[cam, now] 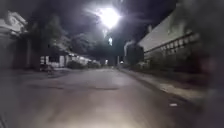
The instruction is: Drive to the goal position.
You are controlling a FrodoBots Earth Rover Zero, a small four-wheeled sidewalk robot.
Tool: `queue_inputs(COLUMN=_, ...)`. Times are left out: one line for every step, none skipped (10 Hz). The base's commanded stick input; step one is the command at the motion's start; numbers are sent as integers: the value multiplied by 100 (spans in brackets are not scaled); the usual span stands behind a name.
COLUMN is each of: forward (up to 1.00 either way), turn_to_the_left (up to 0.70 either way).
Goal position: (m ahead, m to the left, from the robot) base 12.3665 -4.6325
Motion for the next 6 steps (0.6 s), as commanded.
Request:
queue_inputs(forward=50, turn_to_the_left=0)
queue_inputs(forward=50, turn_to_the_left=0)
queue_inputs(forward=50, turn_to_the_left=0)
queue_inputs(forward=50, turn_to_the_left=0)
queue_inputs(forward=50, turn_to_the_left=0)
queue_inputs(forward=50, turn_to_the_left=0)
